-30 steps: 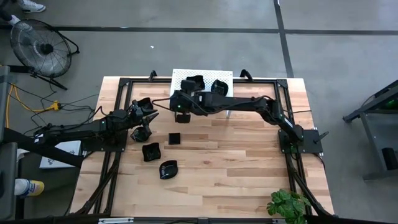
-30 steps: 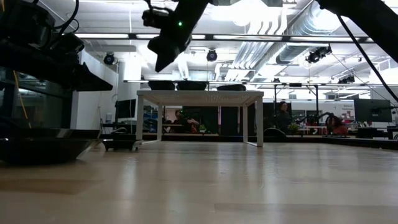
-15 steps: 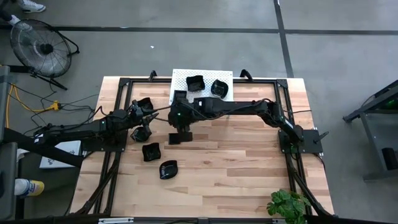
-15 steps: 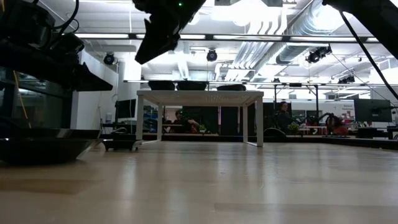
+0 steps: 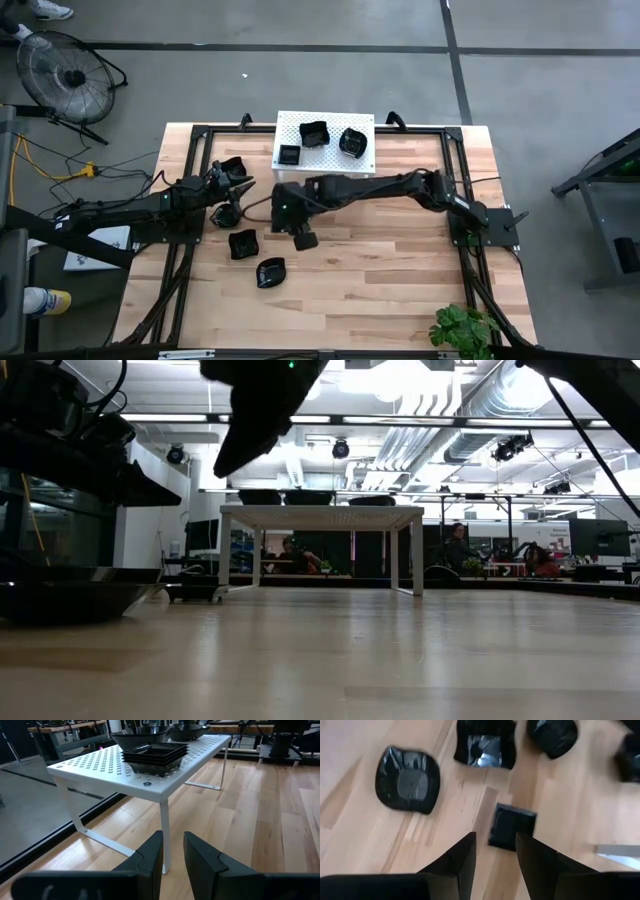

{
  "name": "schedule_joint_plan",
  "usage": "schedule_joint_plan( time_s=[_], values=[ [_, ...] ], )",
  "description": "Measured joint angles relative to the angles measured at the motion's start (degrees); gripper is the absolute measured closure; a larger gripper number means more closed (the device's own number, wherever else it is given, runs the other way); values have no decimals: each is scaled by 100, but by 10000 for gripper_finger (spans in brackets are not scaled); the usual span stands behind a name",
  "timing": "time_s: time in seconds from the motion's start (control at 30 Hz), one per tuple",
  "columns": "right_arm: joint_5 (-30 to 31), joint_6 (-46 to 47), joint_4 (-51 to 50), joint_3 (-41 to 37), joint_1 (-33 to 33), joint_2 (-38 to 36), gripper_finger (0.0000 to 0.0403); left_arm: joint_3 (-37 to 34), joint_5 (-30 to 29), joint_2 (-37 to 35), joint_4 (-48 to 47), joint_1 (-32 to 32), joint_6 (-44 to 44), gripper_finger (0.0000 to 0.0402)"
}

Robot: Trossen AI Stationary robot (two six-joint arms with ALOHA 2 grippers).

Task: Pick & Place Mini shaped plates
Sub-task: Stack the square plate on top of the other square plates on the shelf

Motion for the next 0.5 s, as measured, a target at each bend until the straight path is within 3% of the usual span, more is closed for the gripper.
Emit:
schedule_joint_plan(
  time_s=[0.13,0.5],
  values=[
    [40,-12,130,0,102,282,269,0,0,0,0,0,0,328],
    [998,-31,586,3,358,777,269,0,71,-2,-3,-1,0,328]
  ],
)
